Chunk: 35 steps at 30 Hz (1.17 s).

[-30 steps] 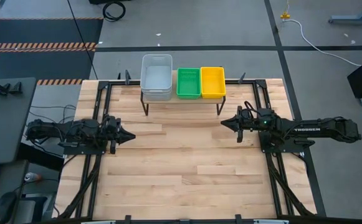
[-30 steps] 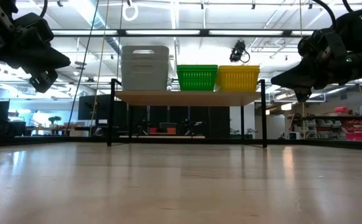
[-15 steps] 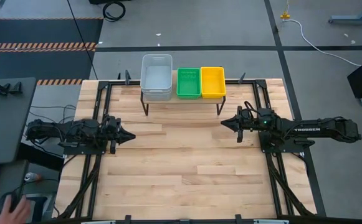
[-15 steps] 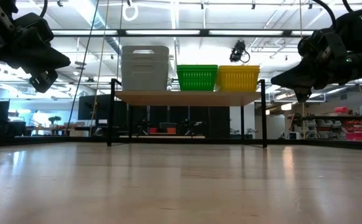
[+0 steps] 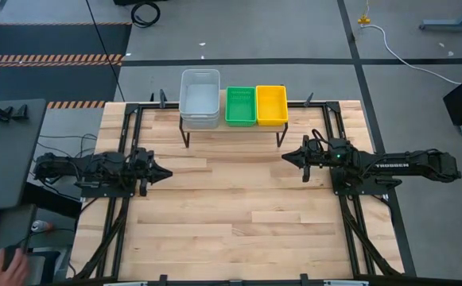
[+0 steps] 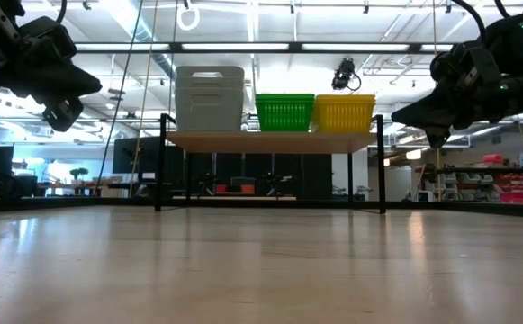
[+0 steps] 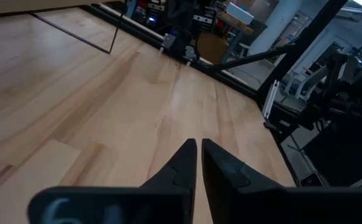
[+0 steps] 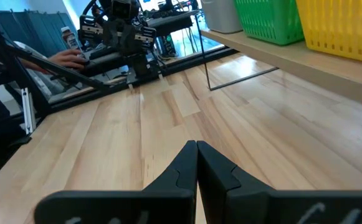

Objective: Stack baskets on shelf by color
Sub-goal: Return to Home Position

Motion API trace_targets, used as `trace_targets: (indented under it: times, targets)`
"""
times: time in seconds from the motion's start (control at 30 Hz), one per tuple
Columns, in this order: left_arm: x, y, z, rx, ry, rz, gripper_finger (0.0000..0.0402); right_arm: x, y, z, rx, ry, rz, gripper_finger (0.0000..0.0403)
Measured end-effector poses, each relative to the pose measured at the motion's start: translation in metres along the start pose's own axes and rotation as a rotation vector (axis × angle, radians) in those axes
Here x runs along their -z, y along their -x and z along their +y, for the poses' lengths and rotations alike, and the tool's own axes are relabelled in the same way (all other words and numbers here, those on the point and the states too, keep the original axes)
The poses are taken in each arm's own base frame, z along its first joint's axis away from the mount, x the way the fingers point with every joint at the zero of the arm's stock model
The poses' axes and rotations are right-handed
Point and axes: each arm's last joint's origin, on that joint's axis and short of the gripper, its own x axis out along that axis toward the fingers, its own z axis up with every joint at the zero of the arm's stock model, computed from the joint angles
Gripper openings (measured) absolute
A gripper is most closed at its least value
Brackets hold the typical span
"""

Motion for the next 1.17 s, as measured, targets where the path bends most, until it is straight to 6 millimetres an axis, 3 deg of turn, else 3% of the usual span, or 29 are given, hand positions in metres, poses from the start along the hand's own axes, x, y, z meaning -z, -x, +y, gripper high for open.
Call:
trace_targets:
  times: [1.17]
  targets:
    - [0.0002,0.0,0.0001,-0.001,0.0,0.002,0.0028,0.0,0.0,0.0,0.0,0.0,0.0,0.0012]
